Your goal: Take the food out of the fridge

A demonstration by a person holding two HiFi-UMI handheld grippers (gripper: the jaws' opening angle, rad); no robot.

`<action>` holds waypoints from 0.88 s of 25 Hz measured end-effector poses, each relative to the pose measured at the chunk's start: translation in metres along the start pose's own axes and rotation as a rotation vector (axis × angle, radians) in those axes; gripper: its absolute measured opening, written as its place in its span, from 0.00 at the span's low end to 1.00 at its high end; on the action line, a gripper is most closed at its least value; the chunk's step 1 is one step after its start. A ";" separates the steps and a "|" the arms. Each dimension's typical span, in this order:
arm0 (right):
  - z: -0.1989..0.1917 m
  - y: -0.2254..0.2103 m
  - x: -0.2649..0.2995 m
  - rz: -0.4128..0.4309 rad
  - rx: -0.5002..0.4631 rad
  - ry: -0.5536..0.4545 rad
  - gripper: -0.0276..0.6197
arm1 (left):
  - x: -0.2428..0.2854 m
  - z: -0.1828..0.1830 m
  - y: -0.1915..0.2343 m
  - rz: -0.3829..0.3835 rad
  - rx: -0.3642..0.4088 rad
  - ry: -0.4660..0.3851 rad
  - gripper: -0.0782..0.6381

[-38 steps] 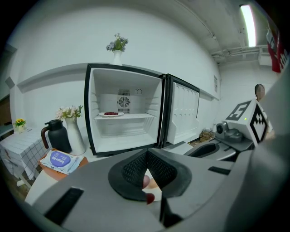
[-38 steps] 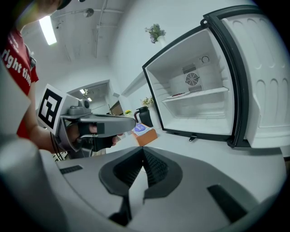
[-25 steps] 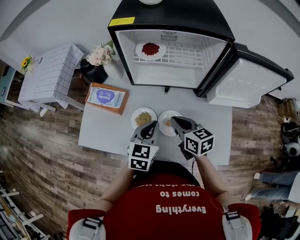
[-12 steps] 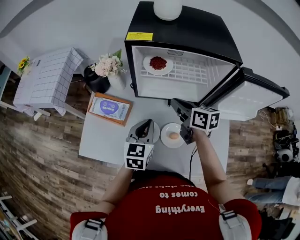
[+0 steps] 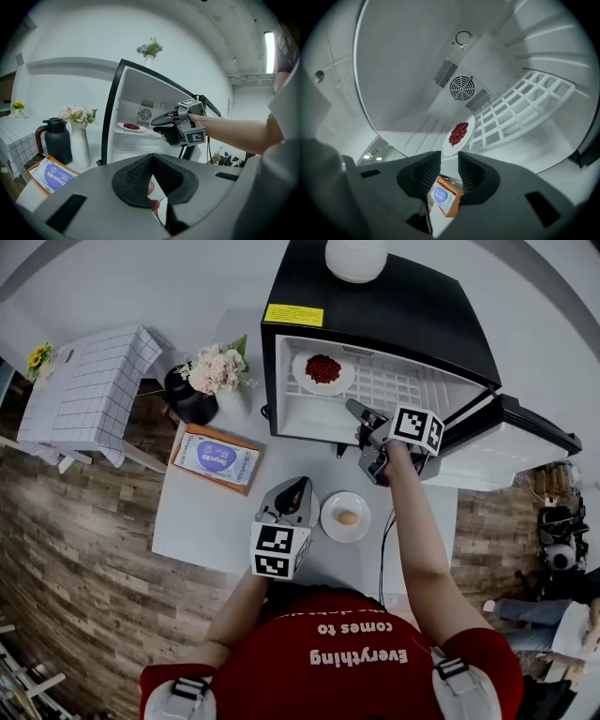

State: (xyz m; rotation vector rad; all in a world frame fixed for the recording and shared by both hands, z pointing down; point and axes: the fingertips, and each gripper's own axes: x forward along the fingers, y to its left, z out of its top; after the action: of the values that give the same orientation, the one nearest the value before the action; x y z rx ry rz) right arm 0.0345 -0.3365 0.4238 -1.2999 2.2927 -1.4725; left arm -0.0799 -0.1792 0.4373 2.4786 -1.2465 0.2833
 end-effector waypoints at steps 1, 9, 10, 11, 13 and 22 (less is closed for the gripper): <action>0.007 -0.006 0.003 -0.008 0.022 -0.007 0.20 | 0.001 0.000 0.001 0.000 -0.005 0.001 0.12; 0.044 -0.044 0.033 0.025 0.315 -0.003 0.21 | 0.013 -0.008 0.006 -0.005 -0.028 0.024 0.12; 0.047 -0.044 0.035 0.035 0.345 -0.003 0.21 | 0.014 -0.009 0.006 -0.007 -0.027 0.028 0.12; 0.050 -0.045 0.037 0.037 0.367 -0.001 0.22 | 0.015 -0.010 0.006 -0.008 -0.027 0.032 0.12; 0.052 -0.047 0.041 0.014 0.379 0.022 0.23 | 0.017 -0.011 0.007 -0.010 -0.031 0.036 0.12; 0.042 -0.053 0.067 -0.109 0.350 0.235 0.25 | 0.027 -0.005 0.008 -0.021 -0.026 0.021 0.12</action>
State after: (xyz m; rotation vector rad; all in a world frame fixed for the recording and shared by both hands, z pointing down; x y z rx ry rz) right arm 0.0455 -0.4213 0.4652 -1.2198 1.9838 -2.0487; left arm -0.0707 -0.2016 0.4522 2.4591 -1.2074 0.2853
